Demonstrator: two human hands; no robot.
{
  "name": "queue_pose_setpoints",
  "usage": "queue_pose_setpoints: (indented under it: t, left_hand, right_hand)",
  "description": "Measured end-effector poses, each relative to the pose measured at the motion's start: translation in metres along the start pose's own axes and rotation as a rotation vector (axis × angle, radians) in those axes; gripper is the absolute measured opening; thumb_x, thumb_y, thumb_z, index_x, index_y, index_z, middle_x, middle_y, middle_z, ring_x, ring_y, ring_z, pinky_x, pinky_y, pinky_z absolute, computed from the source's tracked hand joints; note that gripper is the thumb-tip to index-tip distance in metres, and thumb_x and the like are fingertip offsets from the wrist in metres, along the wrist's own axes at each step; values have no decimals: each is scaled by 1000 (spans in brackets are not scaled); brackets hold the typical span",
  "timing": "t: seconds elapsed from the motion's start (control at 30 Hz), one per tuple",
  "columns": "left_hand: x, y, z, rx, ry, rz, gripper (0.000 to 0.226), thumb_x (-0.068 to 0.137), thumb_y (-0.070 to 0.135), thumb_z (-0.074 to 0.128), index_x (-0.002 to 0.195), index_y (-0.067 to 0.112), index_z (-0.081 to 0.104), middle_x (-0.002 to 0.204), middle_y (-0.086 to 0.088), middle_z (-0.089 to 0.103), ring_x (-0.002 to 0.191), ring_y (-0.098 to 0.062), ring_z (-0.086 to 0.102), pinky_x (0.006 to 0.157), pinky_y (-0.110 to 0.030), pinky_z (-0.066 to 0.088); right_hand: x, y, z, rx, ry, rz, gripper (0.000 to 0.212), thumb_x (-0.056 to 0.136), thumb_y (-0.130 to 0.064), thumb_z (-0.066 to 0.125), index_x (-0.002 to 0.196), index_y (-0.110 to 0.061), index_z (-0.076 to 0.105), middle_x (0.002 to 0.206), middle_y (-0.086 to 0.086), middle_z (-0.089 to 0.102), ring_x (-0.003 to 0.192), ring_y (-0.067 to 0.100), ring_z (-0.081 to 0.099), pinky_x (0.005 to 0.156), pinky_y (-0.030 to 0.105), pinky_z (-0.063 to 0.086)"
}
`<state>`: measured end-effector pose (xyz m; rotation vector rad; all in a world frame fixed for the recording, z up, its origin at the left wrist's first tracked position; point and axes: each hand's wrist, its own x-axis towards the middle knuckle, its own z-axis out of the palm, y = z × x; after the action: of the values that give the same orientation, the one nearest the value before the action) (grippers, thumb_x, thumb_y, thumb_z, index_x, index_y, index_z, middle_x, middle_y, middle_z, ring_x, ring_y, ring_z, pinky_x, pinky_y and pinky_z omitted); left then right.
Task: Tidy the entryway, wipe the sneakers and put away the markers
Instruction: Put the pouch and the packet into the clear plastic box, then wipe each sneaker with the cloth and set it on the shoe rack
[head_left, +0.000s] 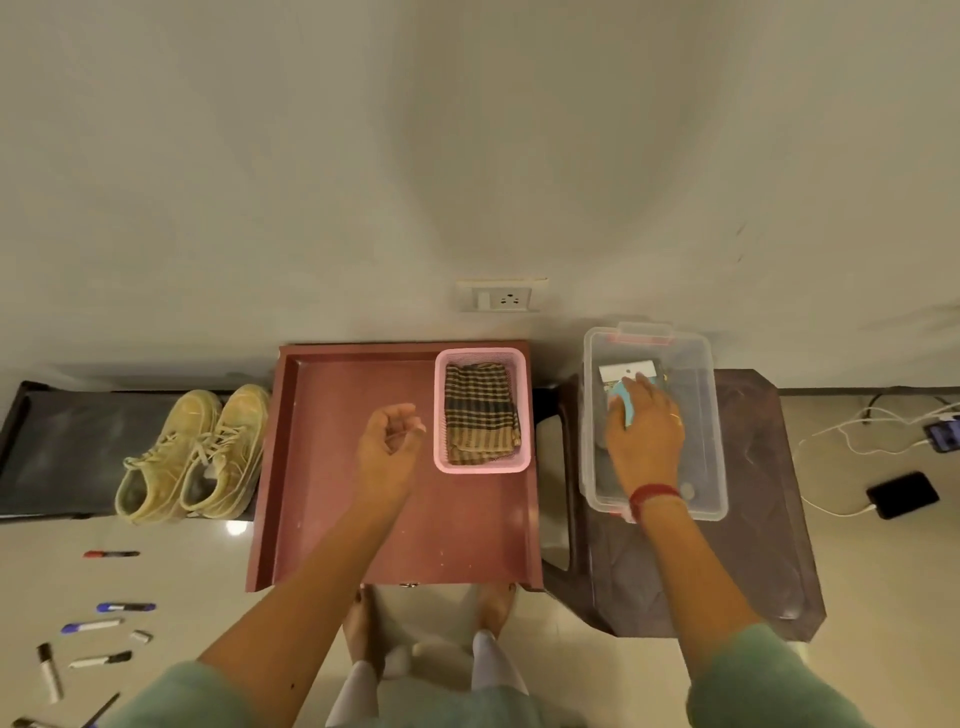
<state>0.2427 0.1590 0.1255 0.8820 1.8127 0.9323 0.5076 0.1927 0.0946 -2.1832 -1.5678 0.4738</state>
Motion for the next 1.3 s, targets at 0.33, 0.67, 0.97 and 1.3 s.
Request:
queue_pose_setpoints:
  t: [0.33, 0.67, 0.97, 1.3]
  left_hand:
    - [36, -40, -97, 69, 165, 109, 23, 90, 4, 57, 109, 16, 56, 99, 3, 60, 85, 4, 55, 72, -10, 45]
    - [108, -109, -157, 274, 26, 180, 27, 87, 5, 60, 111, 17, 58, 104, 3, 60, 94, 3, 56, 77, -20, 46]
    - [125, -141, -169, 286, -8, 169, 27, 87, 1, 60, 110, 15, 59, 101, 16, 54, 94, 10, 52, 79, -19, 45]
    - [109, -154, -207, 191, 2, 51, 23, 90, 9, 58, 109, 22, 58, 107, 3, 62, 103, -12, 59, 87, -34, 50]
  right_hand:
    - [-68, -106, 117, 275, -321, -100, 10, 86, -9, 58, 94, -12, 63, 98, 7, 62, 88, 18, 56, 85, 37, 51]
    - [18, -88, 256, -210, -623, 38, 47, 98, -23, 40, 139, -1, 35, 145, 21, 35, 134, 37, 31, 114, 41, 20]
    - [5, -88, 281, -552, -456, -57, 46, 89, 4, 34, 135, -1, 39, 145, 20, 36, 131, 43, 34, 95, 48, 44]
    - [-25, -126, 177, 342, 31, 253, 19, 96, -8, 33, 110, -10, 44, 89, 8, 58, 74, 23, 57, 61, 32, 50]
